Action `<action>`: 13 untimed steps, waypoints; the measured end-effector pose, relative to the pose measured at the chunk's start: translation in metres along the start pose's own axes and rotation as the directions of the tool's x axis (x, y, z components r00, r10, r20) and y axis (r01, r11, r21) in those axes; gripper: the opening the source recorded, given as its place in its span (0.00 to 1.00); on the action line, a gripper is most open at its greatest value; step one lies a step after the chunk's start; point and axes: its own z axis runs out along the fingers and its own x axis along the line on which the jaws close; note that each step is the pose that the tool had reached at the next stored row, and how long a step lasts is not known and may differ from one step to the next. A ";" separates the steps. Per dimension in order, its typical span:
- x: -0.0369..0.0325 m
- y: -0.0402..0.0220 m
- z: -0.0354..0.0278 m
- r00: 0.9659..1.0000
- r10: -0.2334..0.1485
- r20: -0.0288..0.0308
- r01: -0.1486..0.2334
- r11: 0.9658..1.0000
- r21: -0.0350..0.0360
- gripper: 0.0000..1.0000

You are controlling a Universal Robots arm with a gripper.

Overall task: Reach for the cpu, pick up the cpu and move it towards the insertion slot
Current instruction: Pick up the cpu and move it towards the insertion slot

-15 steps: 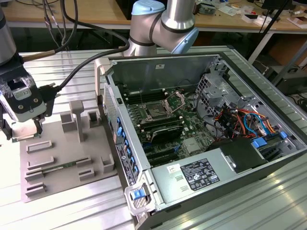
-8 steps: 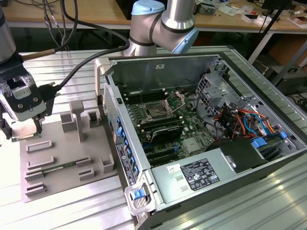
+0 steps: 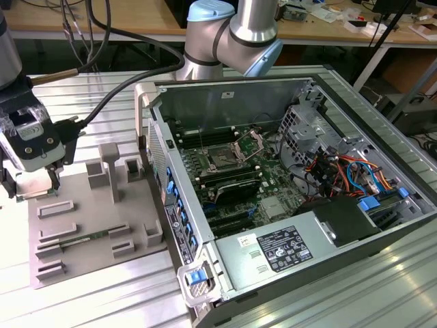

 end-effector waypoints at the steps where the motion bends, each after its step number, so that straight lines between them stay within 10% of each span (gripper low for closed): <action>1: 0.0000 0.0000 -0.0002 1.000 0.000 0.000 0.000 1.000 0.000 0.55; 13: 0.0000 0.0000 -0.0033 1.000 0.000 0.000 0.000 1.000 0.000 0.55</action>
